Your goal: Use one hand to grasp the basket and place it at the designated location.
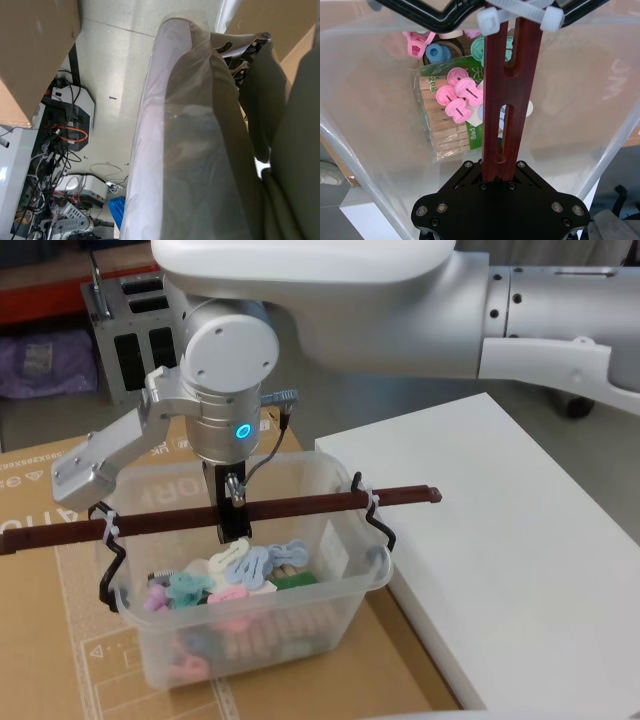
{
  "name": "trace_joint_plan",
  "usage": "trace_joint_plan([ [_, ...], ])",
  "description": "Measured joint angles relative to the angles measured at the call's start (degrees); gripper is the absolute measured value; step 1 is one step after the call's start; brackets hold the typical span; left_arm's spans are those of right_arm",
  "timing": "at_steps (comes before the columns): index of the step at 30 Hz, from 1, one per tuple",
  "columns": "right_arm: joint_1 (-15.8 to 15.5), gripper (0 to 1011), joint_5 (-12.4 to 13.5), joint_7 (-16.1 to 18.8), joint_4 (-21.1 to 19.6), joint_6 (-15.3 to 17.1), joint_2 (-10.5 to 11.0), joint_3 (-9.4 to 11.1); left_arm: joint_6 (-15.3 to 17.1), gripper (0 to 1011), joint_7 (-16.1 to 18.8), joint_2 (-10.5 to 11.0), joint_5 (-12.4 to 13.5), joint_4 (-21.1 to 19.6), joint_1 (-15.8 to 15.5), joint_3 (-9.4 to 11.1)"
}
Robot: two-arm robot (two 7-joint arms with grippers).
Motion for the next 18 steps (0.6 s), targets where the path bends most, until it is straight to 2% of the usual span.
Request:
trace_joint_plan([
  [18, -1.6, 1, -0.7, -0.5, 2.6, -0.2, -1.4, 0.1, 0.0, 0, 0.0, 0.0, 0.0, 0.0, 0.0, 0.0],
])
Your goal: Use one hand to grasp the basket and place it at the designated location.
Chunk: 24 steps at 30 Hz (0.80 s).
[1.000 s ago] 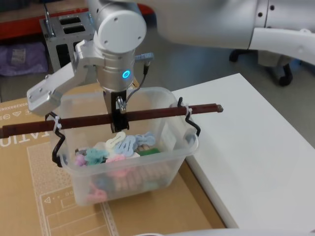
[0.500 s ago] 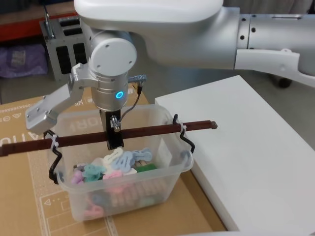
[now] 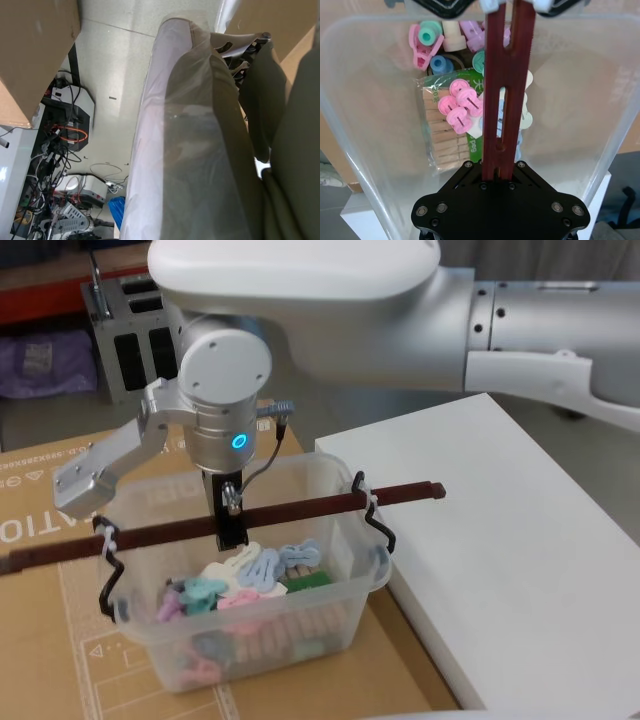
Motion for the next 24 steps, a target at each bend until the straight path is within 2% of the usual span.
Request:
trace_joint_plan([
  [11, -2.1, 0, 0.5, -1.0, 3.4, -0.9, -0.8, 0.8, 0.0, 0, 0.0, 0.0, 0.0, 0.0, 0.0, 0.0],
  [24, -2.7, 0, 1.5, -1.0, 3.2, -2.0, 0.0, 1.7, 0.0, 0, 0.0, 0.0, 0.0, 0.0, 0.0, 0.0],
])
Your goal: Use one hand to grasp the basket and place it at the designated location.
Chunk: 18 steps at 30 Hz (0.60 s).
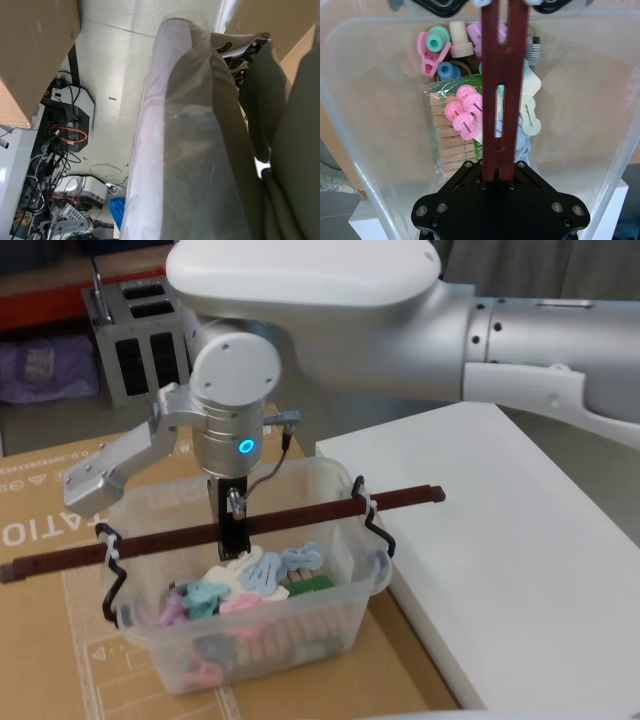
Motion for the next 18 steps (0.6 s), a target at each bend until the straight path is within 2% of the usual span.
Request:
trace_joint_plan([
  [2, 0.0, 3, 0.2, -0.2, -0.9, -0.2, 0.8, 0.2, 0.0, 0, 0.0, 0.0, 0.0, 0.0, 0.0, 0.0],
  [5, 0.0, 67, 0.3, -0.5, -1.8, -0.4, 1.6, 0.6, 0.0, 0, 0.0, 0.0, 0.0, 0.0, 0.0, 0.0],
  [9, 0.0, 212, 0.2, -0.8, -2.5, -0.4, 2.2, 0.9, 0.0, 0, 0.0, 0.0, 0.0, 0.0, 0.0, 0.0],
  [11, 0.0, 240, 0.1, -0.8, -2.9, -0.4, 2.5, 1.0, 0.0, 0, 0.0, 0.0, 0.0, 0.0, 0.0, 0.0],
  [16, 0.0, 428, -0.2, -0.9, -3.4, -0.4, 3.0, 1.2, 0.0, 0, 0.0, 0.0, 0.0, 0.0, 0.0, 0.0],
  [18, 0.0, 469, -0.3, -0.9, -3.4, -0.4, 3.1, 1.3, 0.0, 0, 0.0, 0.0, 0.0, 0.0, 0.0, 0.0],
])
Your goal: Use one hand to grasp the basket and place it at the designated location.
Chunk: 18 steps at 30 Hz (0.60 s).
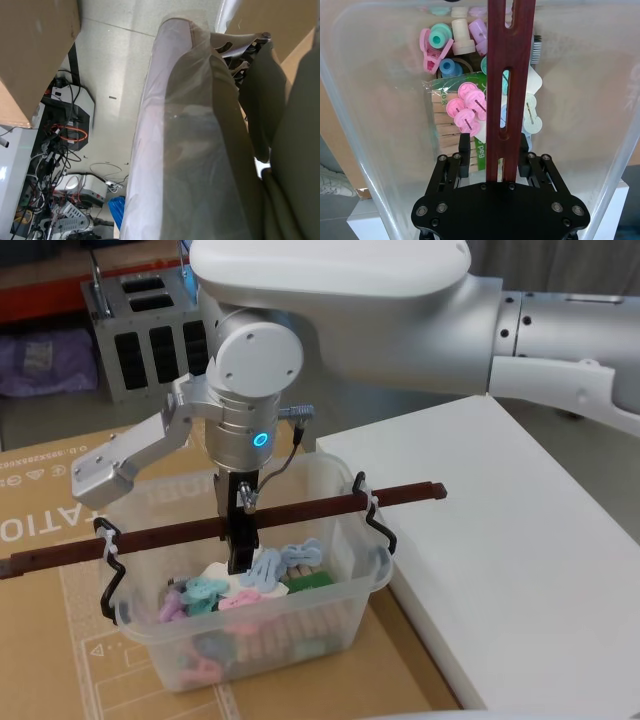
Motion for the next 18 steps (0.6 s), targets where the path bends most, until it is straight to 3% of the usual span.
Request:
trace_joint_plan([
  [10, -0.1, 806, -0.4, -0.1, -0.7, 0.2, 0.5, 0.4, 0.0, 0, 0.0, 0.0, 0.0, 0.0, 0.0, 0.0],
  [18, 0.2, 1000, -0.9, -0.4, -1.6, 0.8, 1.9, 1.1, 0.0, 0, 0.0, 0.0, 0.0, 0.0, 0.0, 0.0],
])
